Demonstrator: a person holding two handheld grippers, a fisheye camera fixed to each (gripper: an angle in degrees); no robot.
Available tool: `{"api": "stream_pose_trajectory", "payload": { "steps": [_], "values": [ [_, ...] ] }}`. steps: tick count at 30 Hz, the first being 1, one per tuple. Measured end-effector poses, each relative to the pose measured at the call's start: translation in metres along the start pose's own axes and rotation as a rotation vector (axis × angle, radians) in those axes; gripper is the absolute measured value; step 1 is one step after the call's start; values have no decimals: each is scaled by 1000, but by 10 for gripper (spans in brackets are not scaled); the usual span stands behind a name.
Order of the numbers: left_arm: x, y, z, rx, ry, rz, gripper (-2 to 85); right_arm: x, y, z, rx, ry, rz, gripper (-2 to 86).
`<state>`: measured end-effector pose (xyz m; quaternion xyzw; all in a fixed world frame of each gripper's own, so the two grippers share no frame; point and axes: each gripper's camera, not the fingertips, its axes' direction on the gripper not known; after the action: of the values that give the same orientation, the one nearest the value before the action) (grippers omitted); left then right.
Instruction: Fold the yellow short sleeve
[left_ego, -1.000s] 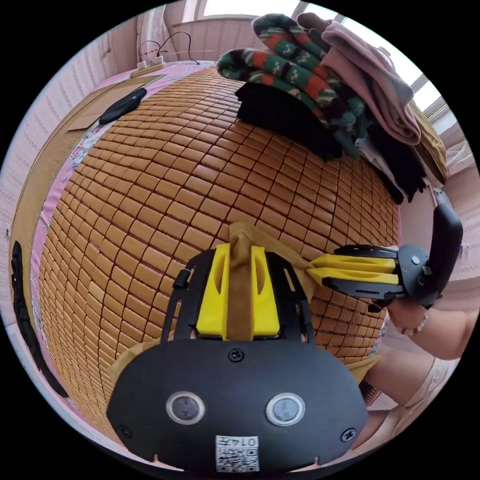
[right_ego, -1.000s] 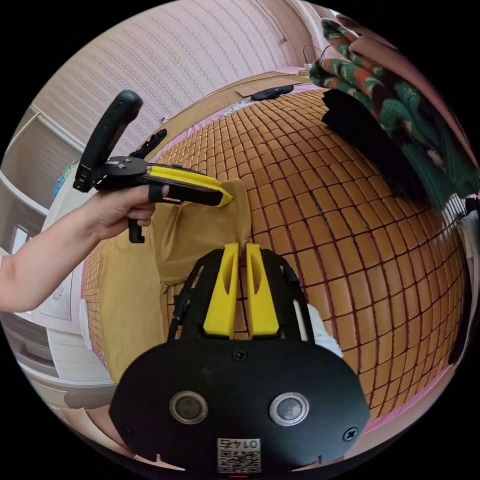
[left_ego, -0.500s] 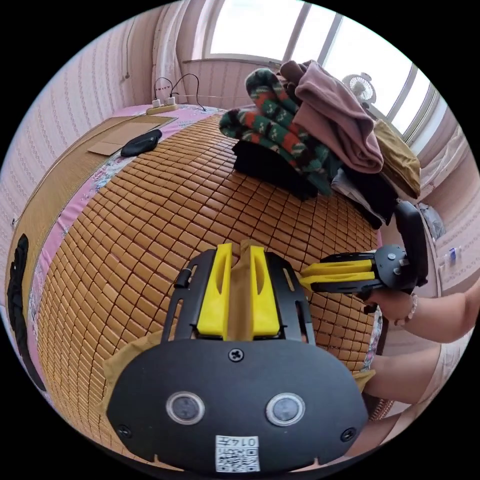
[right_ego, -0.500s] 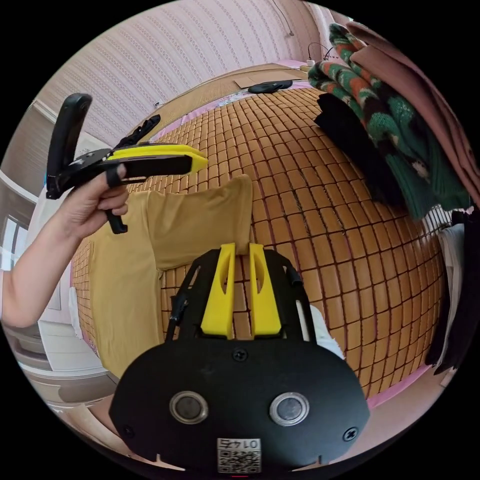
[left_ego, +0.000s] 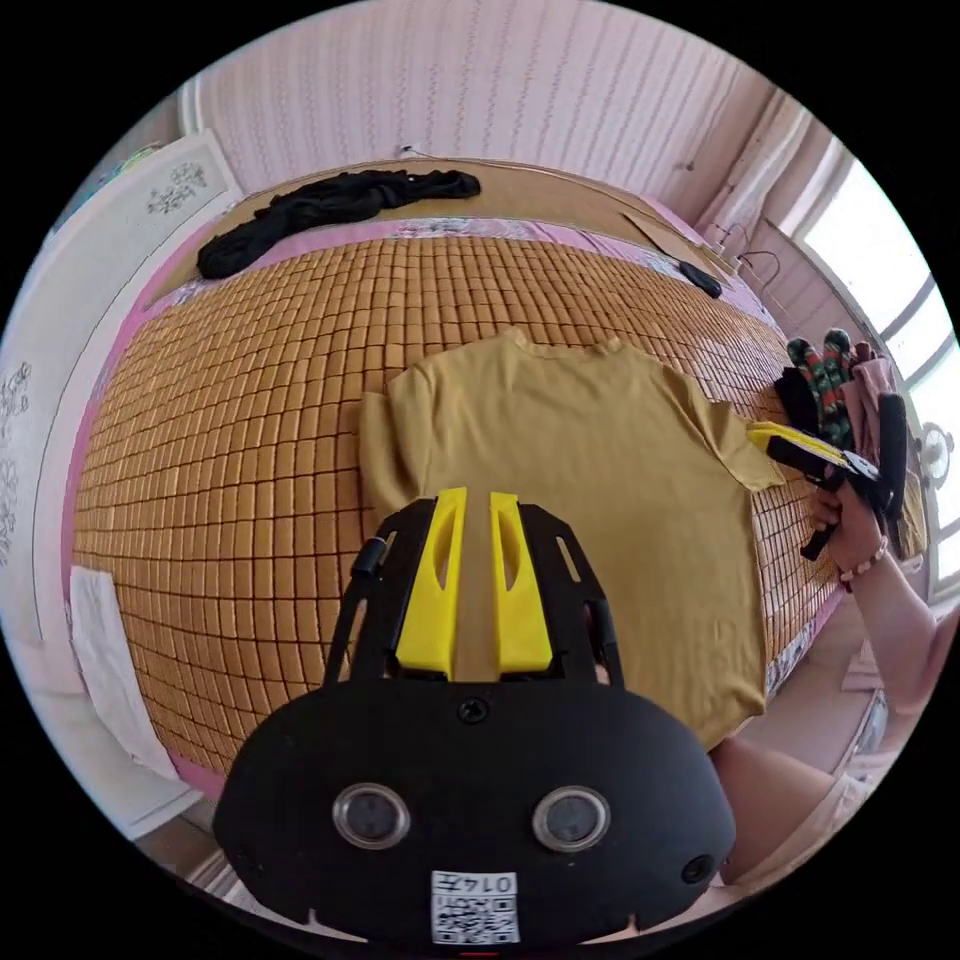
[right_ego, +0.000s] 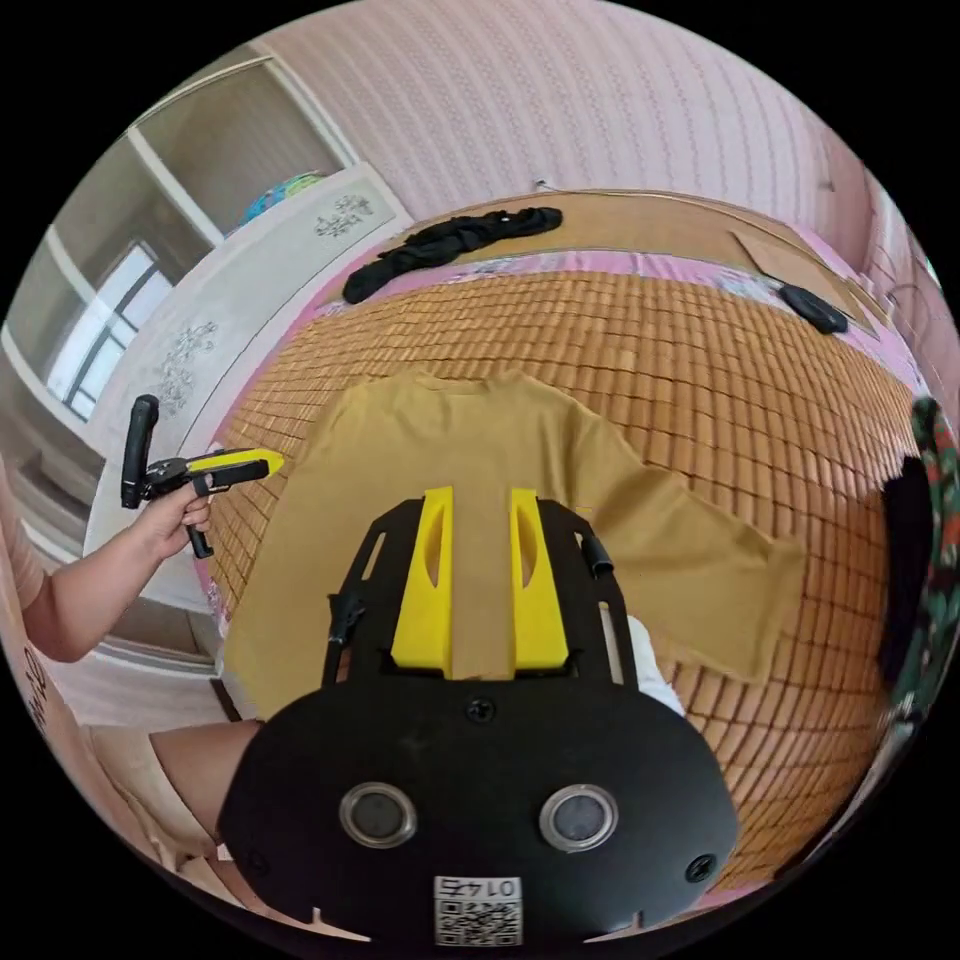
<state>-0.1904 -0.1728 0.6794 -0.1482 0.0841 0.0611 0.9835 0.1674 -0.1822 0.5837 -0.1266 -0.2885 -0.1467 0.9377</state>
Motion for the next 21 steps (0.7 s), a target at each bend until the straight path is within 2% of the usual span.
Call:
{"api": "stream_pose_trajectory", "payload": {
  "steps": [2,7,11,14,17,21],
  "values": [
    [-29,13,-3,23,-10,-46,45,-53,-48,46,-31,-96,-124,85],
    [-71,27,1,70,-10,-124,47,-155,-129,124,-97,-152,-361,85],
    [-94,32,9,51,51,-153,54,-207,-170,197,-172,-48,-420,89],
    [-101,41,1,83,61,-132,55,-206,-175,243,-282,75,-391,66],
    [-107,52,-9,99,89,-114,54,-194,-168,215,-201,53,-319,9],
    [-109,65,-23,140,154,-80,52,-162,-137,150,-93,45,-195,-1]
  ]
}}
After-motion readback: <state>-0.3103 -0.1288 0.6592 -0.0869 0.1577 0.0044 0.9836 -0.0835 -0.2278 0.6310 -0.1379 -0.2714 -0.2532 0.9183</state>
